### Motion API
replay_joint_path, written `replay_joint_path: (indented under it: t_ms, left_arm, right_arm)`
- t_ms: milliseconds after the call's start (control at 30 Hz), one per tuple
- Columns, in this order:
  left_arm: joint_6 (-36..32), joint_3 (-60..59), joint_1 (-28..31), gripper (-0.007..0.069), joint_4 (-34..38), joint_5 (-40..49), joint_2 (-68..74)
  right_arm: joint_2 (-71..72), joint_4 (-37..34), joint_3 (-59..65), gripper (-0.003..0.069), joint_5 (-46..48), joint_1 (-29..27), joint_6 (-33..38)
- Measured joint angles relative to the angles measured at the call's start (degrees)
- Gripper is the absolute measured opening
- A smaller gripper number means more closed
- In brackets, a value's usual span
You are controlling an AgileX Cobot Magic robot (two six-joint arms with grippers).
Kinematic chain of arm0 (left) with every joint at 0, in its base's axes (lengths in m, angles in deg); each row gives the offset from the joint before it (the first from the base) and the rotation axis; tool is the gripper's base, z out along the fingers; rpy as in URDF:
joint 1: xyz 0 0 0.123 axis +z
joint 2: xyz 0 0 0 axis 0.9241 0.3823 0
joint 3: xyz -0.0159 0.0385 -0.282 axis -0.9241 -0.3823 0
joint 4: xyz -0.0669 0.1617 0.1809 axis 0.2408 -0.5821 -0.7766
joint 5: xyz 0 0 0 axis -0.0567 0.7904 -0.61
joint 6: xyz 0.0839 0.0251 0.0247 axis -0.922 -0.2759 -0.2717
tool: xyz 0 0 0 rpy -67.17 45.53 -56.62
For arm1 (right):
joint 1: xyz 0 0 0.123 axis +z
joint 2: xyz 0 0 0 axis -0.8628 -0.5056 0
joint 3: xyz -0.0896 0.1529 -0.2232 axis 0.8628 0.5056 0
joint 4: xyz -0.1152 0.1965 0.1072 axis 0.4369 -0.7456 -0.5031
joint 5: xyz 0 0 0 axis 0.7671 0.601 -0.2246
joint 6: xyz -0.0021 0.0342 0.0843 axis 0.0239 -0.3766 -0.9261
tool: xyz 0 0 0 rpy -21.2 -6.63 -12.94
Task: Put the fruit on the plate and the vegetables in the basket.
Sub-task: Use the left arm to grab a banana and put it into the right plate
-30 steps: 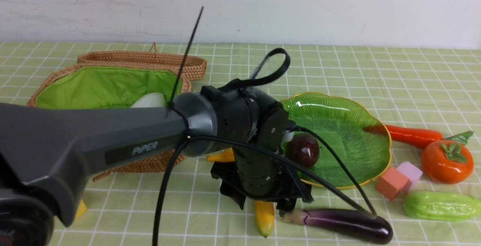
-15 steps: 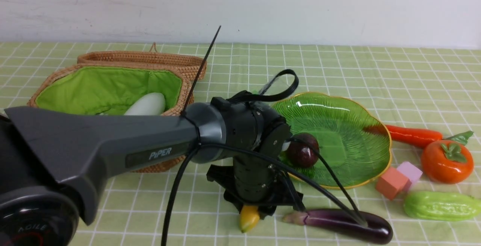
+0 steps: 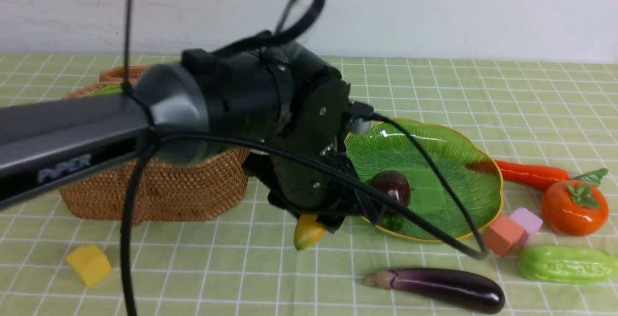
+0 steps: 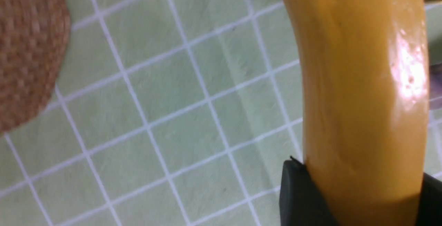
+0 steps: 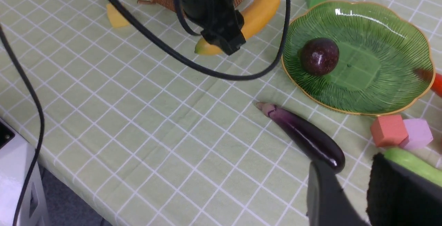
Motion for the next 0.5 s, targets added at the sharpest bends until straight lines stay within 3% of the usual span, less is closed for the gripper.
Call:
replay_joint_path:
  t_ms: [267, 367, 500]
  left_arm:
    - [-26.3, 1.13, 0.0, 0.03, 13.81, -19.78, -0.27]
    - [-38.33, 1.74, 0.0, 0.03, 23.12, -28.24, 2.34]
    - [-47.84, 3.38, 0.0, 0.03, 31.97, -31.88, 6.43]
  right_arm:
    - [0.0, 5.56, 0.0, 0.0204, -6.64, 0.0, 0.56]
    - [0.0, 7.11, 0.0, 0.0204, -9.19, 0.0, 0.58]
    - [0.0, 6.97, 0.0, 0.0204, -10.56, 0.0, 0.58]
